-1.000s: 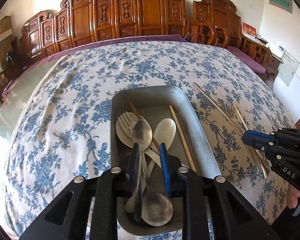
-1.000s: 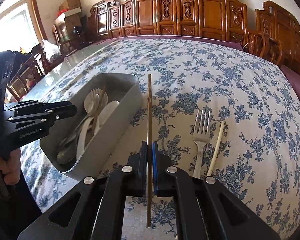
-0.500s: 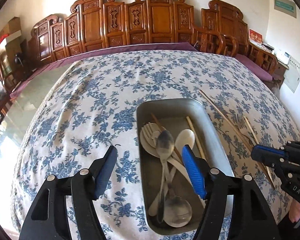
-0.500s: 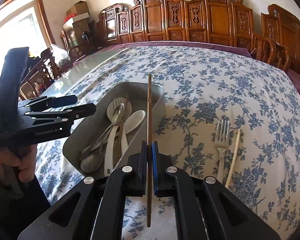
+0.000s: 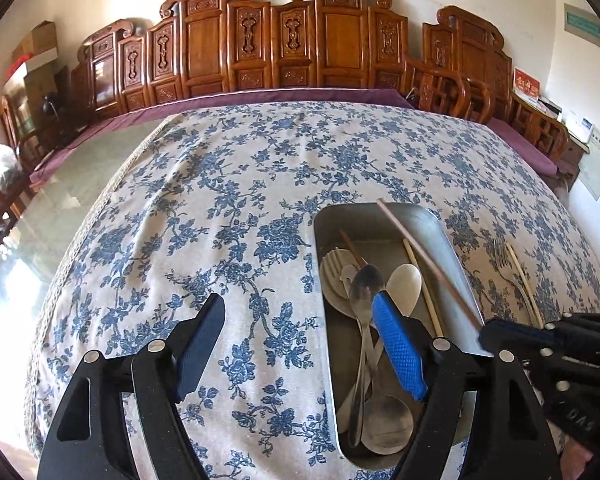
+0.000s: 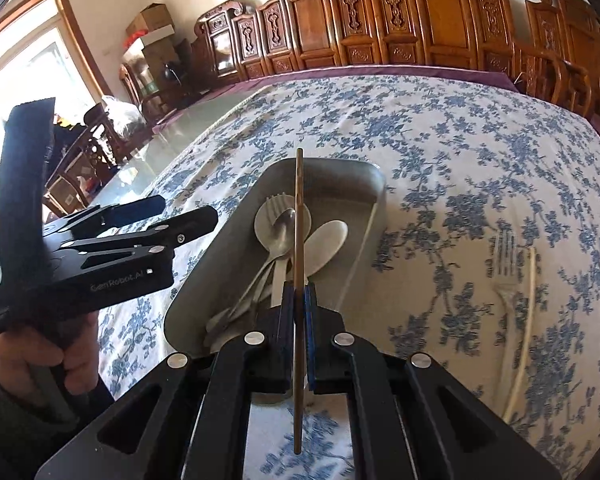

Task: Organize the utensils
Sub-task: 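Lower the held chopstick into the tray and open the right gripper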

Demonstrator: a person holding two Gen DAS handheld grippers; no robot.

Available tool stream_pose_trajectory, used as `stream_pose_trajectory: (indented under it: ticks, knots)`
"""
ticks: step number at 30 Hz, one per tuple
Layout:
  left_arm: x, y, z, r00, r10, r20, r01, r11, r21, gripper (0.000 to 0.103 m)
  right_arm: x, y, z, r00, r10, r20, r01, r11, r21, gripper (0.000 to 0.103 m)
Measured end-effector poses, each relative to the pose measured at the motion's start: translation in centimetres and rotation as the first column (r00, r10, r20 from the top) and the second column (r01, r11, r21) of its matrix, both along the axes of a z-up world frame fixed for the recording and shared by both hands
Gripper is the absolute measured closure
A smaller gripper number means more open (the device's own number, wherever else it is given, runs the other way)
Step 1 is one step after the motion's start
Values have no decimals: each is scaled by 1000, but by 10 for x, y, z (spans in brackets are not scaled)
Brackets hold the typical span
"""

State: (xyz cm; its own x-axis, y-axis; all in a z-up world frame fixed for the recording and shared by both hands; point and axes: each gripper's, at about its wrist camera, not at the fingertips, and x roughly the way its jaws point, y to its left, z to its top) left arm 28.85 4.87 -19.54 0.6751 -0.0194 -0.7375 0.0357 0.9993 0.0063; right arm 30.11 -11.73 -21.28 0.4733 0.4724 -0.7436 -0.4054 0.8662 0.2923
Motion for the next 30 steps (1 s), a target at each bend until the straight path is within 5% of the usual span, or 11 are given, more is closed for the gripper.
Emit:
stream_pose_trajectory:
  ticks: [16, 30]
  knots:
    - [-2, 18, 7, 999, 37, 20, -37, 999, -24, 30, 20, 23, -17, 996, -53, -74, 57, 997, 43, 97]
    - [-3, 16, 7, 999, 31, 20, -30, 999, -32, 30, 9, 13, -4, 1000, -11, 12, 10, 998, 64, 93]
